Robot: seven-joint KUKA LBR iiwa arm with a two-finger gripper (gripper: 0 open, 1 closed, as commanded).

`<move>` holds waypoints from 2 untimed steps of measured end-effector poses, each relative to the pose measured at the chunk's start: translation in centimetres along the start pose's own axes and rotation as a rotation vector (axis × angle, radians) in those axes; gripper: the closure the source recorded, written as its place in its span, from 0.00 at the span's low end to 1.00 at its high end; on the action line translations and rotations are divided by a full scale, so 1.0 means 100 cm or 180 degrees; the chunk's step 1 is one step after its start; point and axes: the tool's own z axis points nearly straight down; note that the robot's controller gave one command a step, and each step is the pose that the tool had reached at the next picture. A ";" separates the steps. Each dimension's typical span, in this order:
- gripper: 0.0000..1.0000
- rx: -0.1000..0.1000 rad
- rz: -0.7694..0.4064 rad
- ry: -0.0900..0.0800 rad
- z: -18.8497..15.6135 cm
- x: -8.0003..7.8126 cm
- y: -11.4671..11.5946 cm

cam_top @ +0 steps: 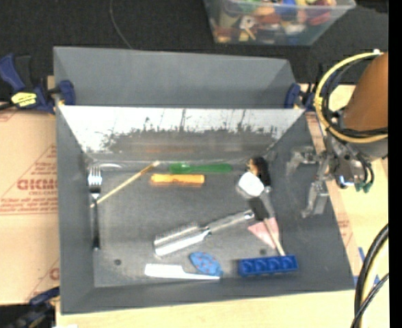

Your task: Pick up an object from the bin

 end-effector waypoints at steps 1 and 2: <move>0.00 0.0004 -0.0013 -0.0020 -0.003 -0.002 0.001; 0.00 0.0013 -0.0281 -0.0037 0.135 0.067 0.017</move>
Offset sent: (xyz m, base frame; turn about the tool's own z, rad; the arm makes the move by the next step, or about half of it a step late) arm -0.0766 0.0205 -0.1525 -0.1005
